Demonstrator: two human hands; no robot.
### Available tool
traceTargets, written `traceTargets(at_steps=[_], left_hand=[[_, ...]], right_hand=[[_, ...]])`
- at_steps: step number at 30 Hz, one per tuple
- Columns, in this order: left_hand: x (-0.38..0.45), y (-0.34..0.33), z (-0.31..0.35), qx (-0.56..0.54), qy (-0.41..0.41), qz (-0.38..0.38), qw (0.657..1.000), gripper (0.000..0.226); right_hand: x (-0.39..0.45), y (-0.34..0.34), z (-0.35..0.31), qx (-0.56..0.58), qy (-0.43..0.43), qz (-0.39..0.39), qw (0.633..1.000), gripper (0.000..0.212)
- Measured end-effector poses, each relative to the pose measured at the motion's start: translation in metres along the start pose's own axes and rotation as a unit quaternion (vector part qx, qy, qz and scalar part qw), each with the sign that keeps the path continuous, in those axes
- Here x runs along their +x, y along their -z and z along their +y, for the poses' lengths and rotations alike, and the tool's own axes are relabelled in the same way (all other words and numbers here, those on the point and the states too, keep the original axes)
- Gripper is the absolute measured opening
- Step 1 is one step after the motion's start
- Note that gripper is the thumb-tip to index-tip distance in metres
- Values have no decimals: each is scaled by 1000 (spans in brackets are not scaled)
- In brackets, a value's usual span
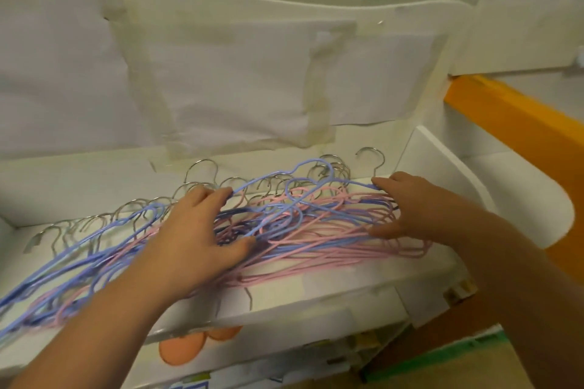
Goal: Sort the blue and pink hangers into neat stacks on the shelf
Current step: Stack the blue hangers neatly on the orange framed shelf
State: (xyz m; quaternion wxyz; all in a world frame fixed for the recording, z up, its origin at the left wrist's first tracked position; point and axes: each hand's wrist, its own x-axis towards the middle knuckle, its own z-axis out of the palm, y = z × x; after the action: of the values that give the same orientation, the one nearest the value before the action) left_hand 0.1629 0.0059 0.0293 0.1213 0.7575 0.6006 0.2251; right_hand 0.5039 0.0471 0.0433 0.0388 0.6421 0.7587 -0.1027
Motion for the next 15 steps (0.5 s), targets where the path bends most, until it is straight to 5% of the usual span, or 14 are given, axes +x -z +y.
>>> traceTargets(at_steps=[7,12,15], left_hand=[[-12,-3,18,-7,35,23,999,95],[-24,0,34,2,72,35,997,97],[-33,-1,42,8,94,44,995,86]], right_hand=[[9,9,9,13,61,-38,997,109],[13,17,17,-2,122,-33,992,79],[14,24,23,9,130,-17,991,86]])
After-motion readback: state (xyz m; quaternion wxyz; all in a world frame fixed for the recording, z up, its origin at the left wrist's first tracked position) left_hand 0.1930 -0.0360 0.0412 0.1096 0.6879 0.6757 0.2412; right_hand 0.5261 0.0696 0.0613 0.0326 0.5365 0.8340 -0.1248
